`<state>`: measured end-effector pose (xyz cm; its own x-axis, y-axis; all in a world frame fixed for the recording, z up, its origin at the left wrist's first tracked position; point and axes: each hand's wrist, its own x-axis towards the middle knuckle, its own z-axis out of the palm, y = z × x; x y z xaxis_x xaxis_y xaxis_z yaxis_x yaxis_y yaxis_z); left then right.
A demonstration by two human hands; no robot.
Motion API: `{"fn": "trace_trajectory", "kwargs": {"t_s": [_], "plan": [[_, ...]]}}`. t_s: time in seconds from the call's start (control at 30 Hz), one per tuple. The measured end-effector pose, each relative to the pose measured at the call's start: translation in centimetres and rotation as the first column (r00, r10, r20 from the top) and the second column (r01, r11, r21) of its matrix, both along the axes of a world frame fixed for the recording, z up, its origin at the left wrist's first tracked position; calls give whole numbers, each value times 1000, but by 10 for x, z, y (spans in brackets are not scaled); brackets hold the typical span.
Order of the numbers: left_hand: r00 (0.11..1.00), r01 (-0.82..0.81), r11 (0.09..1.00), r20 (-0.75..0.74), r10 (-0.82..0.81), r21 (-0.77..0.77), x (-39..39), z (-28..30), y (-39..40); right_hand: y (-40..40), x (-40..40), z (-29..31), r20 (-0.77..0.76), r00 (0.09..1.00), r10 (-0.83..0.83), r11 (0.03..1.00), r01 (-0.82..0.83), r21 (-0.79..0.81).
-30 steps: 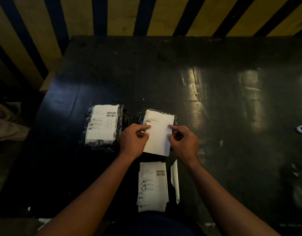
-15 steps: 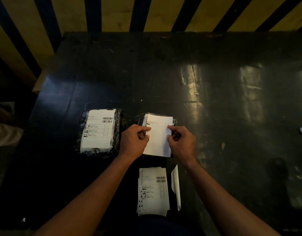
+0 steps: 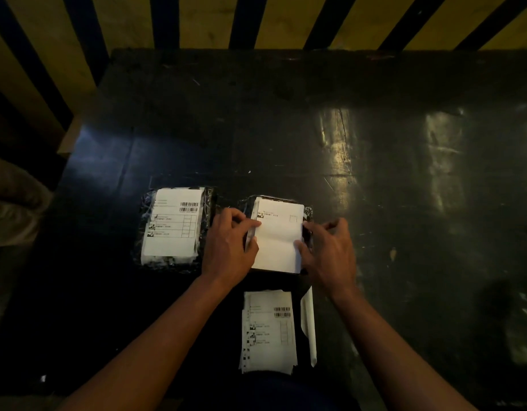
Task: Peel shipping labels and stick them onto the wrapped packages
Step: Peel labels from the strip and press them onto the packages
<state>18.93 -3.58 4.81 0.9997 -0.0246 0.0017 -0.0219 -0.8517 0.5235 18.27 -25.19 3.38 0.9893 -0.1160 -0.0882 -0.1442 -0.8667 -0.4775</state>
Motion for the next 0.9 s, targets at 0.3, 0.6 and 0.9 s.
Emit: {"fn": "trace_trajectory", "kwargs": {"t_s": [0.3,0.6,0.9], "plan": [[947,322,940,-62,-317,117,-5,-6,-6,15,-11,-9,55,883,467,870,-447,-206],[940,340,928,-58,-335,150,-8,-12,-2,30,23,-8,-122,862,492,813,-505,-289],[942,334,931,-47,-331,149,-8,-14,3,-13,21,3,-147,919,366,870,-393,-297]]}}
